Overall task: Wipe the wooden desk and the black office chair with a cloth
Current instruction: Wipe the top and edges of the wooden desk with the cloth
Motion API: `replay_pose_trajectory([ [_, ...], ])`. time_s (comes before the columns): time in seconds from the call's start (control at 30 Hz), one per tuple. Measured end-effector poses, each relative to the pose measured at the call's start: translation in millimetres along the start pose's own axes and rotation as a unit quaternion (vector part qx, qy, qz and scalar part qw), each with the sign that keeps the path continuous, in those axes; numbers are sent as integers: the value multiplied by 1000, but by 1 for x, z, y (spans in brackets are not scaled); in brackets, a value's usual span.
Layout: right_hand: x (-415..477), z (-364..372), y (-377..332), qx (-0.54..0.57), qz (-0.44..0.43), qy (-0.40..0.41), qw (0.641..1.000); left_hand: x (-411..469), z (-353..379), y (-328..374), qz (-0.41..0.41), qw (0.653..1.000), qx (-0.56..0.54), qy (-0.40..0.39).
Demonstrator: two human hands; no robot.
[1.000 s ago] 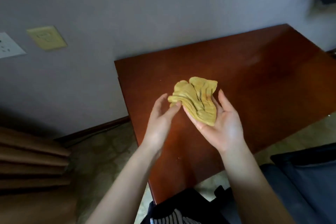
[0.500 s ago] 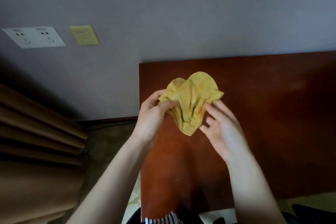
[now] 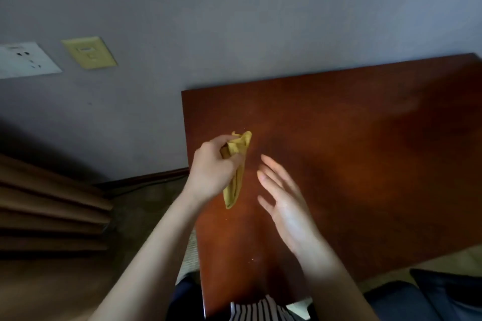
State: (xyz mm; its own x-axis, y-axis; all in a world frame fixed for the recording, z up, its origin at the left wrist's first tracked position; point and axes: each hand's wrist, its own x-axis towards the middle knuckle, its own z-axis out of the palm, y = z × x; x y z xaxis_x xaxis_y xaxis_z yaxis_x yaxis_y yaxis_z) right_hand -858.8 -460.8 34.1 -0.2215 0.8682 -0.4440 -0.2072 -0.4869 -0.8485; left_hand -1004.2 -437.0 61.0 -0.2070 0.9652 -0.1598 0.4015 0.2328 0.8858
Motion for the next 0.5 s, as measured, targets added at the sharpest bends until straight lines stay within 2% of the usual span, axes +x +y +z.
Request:
replay_pose_trajectory([
  [0.1, 1, 31, 13, 40, 16, -19, 999, -8, -13, -9, 58, 997, 46, -36],
  [0.17, -1, 53, 27, 137, 1, -1, 991, -19, -21, -16, 101, 991, 70, -61],
  [0.23, -6, 77, 47, 297, -8, 11, 955, -32, -30, -26, 149, 976, 125, -99],
  [0.33, -18, 100, 77, 467, 54, 17, 882, -51, -37, -42, 215, 932, 247, -153],
  [0.43, -30, 100, 101, 516, 32, 95, 851, -62, -40, -63, 233, 898, 309, -210],
  [0.5, -39, 86, 107, 520, 13, 137, 843, -65, -41, -76, 222, 898, 302, -233],
])
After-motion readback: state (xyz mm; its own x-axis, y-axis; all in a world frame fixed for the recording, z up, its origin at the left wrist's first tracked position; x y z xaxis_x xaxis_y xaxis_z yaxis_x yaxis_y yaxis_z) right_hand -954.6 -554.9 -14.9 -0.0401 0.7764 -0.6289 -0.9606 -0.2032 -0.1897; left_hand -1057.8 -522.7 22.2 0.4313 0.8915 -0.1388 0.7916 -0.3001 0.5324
